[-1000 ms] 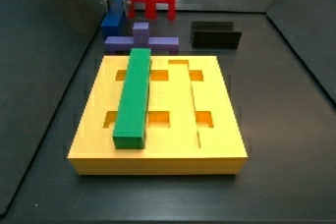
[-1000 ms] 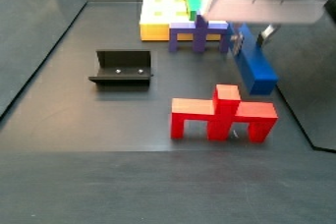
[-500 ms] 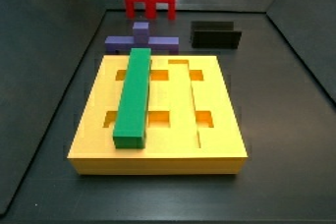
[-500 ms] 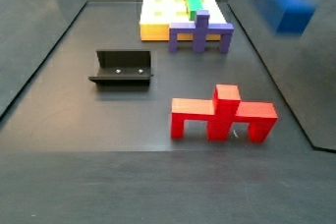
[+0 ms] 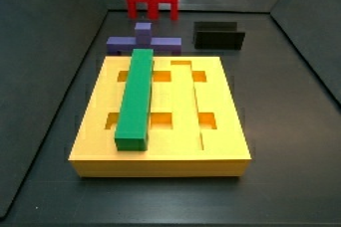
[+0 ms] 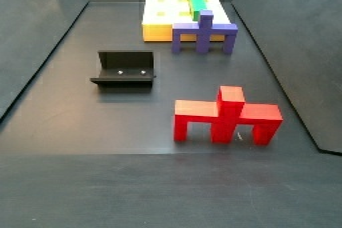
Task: Pick up the blue object. Move up. Move to above the board. Insert the blue object.
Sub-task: Move to above the board.
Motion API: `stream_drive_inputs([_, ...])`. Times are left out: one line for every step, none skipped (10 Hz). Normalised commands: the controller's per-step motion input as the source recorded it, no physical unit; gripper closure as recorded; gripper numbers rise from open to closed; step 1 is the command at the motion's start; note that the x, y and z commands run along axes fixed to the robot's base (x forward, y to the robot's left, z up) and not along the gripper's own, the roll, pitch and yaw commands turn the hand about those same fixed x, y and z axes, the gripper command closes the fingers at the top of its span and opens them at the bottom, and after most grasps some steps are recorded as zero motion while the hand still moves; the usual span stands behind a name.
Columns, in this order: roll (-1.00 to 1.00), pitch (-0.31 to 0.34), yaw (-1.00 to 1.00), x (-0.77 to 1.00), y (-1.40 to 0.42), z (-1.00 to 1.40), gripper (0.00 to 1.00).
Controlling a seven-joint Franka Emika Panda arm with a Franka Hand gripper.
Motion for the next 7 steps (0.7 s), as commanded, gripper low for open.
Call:
stream_drive_inputs([0.08, 0.343, -0.09, 0.66, -1.4, 0.21, 1.0])
stream_drive_inputs([0.1, 0.341, -0.07, 0.66, -1.4, 0.19, 1.0])
stream_drive_inputs([0.12, 0.357, -0.02, 0.68, -1.4, 0.19, 1.0])
stream_drive_inputs([-0.02, 0.305, -0.02, 0.73, -1.4, 0.2, 1.0])
stream_drive_inputs([-0.02, 0.261, -0.01, 0.73, -1.4, 0.2, 1.0])
stream_drive_inputs([0.01, 0.173, 0.0, 0.73, -1.4, 0.2, 1.0])
stream_drive_inputs([0.0, 0.152, 0.01, 0.75, -1.4, 0.21, 1.0])
